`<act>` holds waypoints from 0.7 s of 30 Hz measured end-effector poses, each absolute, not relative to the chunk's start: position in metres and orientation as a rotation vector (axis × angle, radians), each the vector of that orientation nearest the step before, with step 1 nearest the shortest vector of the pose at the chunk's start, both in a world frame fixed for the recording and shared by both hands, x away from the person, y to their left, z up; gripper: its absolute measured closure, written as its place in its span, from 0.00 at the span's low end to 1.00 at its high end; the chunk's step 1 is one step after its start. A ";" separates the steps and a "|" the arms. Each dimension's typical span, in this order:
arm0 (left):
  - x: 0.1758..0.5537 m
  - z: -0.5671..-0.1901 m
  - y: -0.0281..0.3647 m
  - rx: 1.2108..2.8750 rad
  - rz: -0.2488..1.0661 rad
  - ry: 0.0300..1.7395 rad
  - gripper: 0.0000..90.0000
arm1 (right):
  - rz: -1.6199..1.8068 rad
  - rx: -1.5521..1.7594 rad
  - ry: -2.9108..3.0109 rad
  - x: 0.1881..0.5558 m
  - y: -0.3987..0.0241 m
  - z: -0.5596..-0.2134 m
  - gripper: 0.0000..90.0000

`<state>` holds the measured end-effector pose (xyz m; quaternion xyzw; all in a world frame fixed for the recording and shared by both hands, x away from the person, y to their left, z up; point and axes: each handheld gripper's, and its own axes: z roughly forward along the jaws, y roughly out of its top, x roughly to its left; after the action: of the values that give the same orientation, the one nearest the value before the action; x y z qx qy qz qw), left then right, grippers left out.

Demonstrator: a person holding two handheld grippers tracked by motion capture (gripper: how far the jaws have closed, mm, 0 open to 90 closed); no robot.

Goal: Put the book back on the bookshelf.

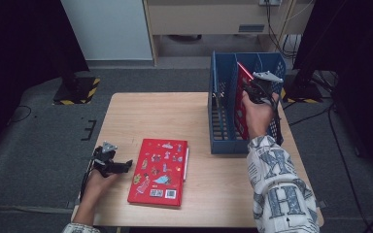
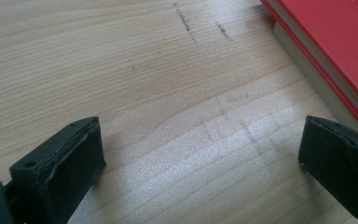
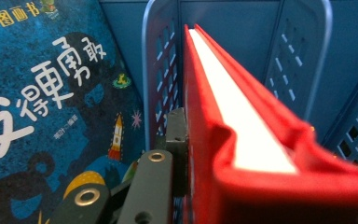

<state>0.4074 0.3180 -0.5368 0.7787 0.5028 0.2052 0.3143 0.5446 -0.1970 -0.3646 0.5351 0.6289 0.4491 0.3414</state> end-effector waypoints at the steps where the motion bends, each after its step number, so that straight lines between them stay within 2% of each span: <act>1: 0.407 -0.537 0.318 2.052 0.541 1.325 0.00 | 1.170 1.390 1.632 0.545 -0.197 -0.365 0.88; 21: 0.408 -0.537 0.318 2.053 0.542 1.325 0.00 | 1.098 1.427 1.707 0.527 -0.197 -0.368 0.87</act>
<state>0.4075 0.3178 -0.5368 0.7788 0.5027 0.2055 0.3140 0.5271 -0.1974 -0.3679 0.5440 0.6507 0.4186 0.3246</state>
